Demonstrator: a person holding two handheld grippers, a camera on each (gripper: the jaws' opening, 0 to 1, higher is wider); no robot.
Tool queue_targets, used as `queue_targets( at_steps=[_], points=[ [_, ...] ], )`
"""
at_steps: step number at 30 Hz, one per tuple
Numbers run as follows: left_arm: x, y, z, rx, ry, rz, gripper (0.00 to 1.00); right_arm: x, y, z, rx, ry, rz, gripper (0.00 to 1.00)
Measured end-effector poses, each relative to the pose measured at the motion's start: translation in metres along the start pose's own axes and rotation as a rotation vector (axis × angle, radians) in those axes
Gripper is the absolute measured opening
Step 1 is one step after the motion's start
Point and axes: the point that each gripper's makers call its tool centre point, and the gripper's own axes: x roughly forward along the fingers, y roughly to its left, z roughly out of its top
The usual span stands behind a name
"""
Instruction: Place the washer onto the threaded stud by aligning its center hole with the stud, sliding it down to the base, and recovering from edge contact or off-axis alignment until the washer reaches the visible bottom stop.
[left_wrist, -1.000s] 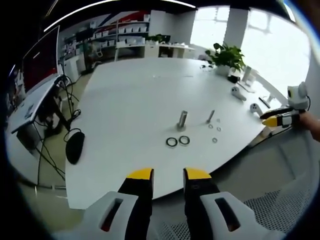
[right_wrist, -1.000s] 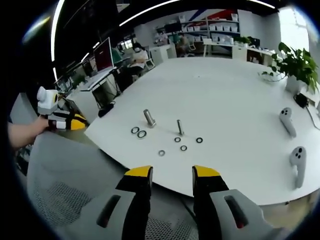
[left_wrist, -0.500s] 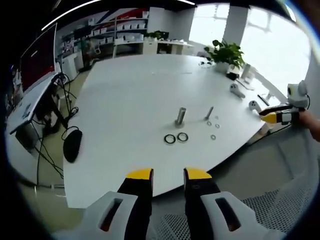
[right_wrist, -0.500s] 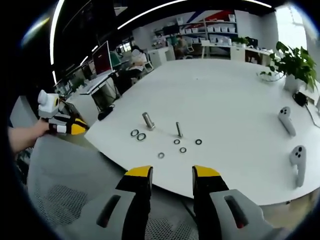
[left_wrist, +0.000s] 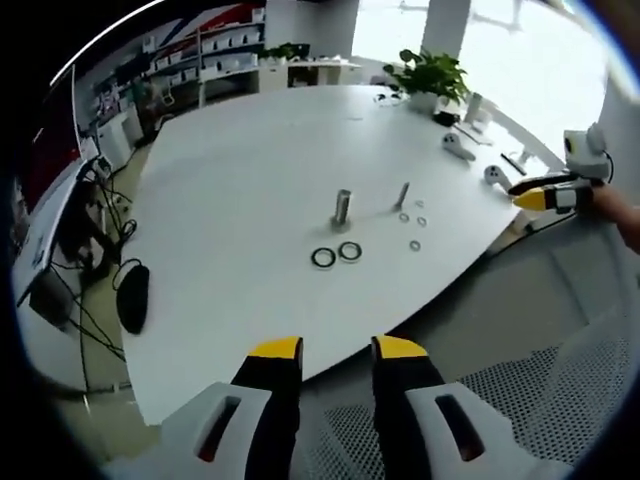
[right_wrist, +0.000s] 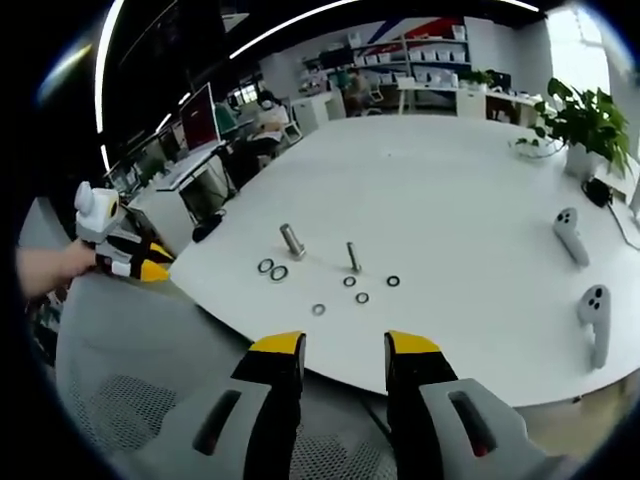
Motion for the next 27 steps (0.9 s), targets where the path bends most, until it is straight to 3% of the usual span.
queue_targets(
  at_steps=[10,19,27],
  points=[
    [0.025,0.015,0.022,0.075,0.064,-0.001,0.29,0.000,-0.001,-0.001,0.004,0.003,-0.001,0.33],
    [0.074,0.000,0.031,0.151,0.155,-0.069,0.29,0.001,-0.002,-0.002,0.001,0.012,-0.001,0.33],
    [0.113,-0.002,0.043,0.219,0.217,-0.064,0.30,0.001,-0.001,-0.002,-0.001,0.012,0.001,0.33]
  ],
)
